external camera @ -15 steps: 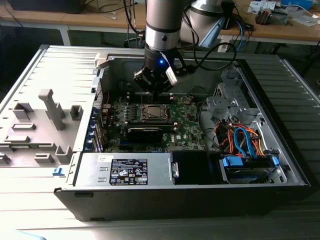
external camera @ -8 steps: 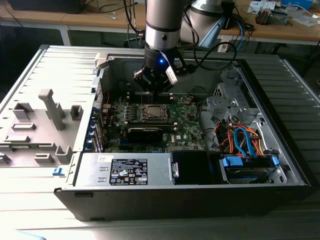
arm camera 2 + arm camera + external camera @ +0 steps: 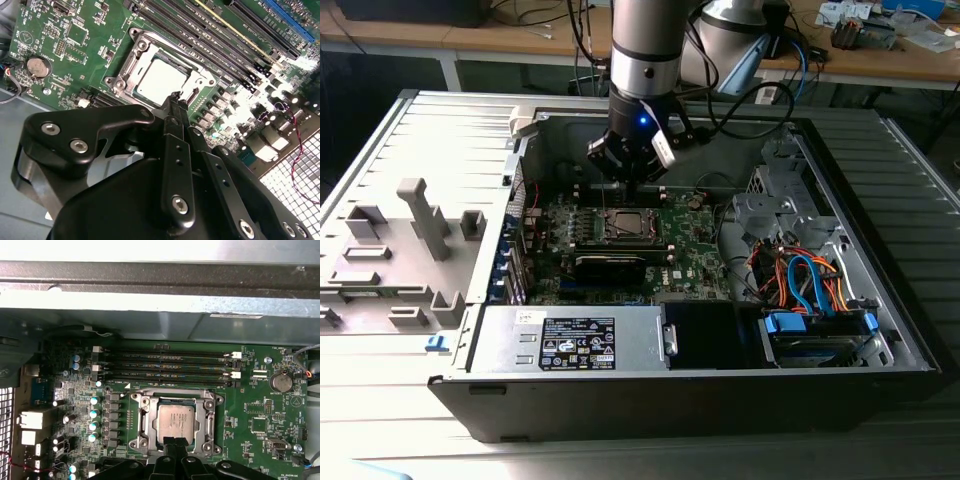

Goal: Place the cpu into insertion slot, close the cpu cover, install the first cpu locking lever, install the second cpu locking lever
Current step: 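Install the first cpu locking lever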

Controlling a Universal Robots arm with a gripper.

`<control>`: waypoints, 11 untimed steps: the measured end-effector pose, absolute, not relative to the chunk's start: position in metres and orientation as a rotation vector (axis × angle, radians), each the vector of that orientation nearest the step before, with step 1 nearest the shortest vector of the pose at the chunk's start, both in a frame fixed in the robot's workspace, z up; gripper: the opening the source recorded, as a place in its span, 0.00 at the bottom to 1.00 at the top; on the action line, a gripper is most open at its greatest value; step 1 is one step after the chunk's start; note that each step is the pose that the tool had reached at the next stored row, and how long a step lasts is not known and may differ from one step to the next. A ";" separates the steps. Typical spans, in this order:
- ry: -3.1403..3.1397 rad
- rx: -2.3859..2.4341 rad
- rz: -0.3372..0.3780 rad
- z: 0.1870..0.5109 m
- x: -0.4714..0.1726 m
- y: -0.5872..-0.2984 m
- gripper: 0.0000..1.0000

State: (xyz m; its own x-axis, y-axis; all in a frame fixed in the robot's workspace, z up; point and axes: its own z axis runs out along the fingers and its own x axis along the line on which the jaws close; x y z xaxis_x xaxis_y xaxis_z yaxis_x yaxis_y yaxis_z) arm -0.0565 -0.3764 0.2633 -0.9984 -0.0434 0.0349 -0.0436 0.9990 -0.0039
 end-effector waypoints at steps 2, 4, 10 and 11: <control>-3.106 0.068 0.007 0.263 -0.057 -0.376 0.11; -3.106 0.068 0.007 0.264 -0.057 -0.376 0.11; -3.106 0.068 0.007 0.266 -0.057 -0.376 0.11; -3.106 0.068 0.007 0.266 -0.057 -0.376 0.11</control>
State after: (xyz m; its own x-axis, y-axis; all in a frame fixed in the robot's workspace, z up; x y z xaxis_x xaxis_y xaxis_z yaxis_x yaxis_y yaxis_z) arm -0.0565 -0.3764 0.2662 -0.9984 -0.0434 0.0349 -0.0436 0.9990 -0.0039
